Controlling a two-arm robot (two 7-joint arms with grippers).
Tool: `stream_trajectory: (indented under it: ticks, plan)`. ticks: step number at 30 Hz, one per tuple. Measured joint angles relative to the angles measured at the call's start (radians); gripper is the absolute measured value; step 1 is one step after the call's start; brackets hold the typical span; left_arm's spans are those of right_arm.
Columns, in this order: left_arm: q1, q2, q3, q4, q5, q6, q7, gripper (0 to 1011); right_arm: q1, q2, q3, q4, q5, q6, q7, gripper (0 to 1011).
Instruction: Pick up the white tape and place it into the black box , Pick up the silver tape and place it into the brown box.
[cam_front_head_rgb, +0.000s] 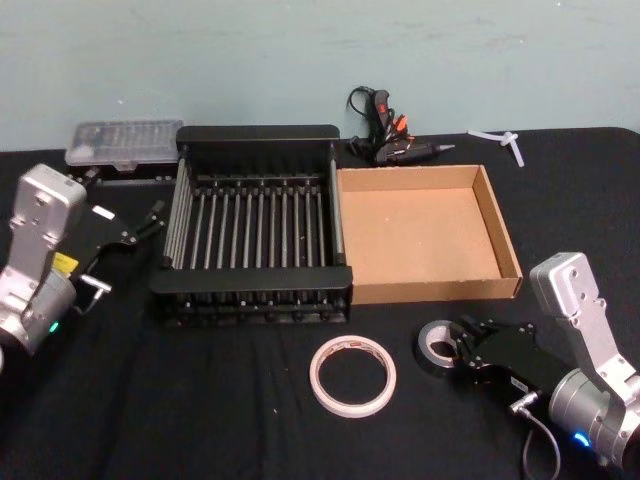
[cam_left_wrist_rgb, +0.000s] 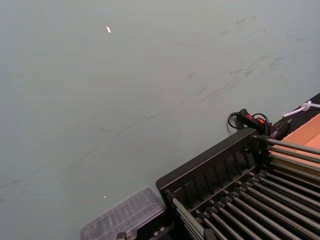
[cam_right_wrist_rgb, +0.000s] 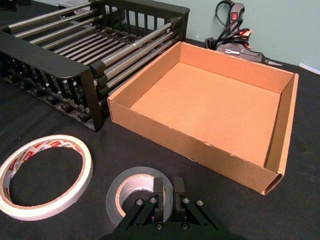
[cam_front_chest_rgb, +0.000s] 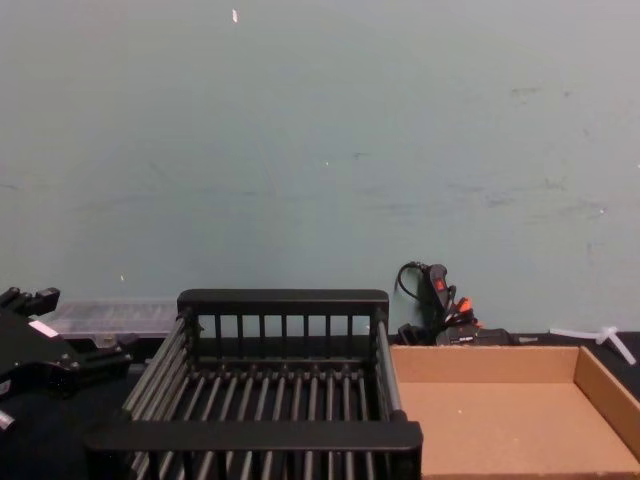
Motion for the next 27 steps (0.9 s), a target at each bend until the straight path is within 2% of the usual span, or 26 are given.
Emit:
stream_trajectory:
  ticks: [6,15,27]
  plan:
    - [0.0,0.0,0.0,0.0,0.0,0.0,0.0,1001,0.0,0.0,0.0,0.0,0.0,0.0,0.0,125]
    - [0.0,0.0,0.0,0.0,0.0,0.0,0.0,1001,-0.01,-0.01,0.021,-0.004,0.0,-0.02,0.027,125]
    - [0.0,0.0,0.0,0.0,0.0,0.0,0.0,1001,-0.024,0.002,0.053,-0.061,0.031,-0.066,0.067,125]
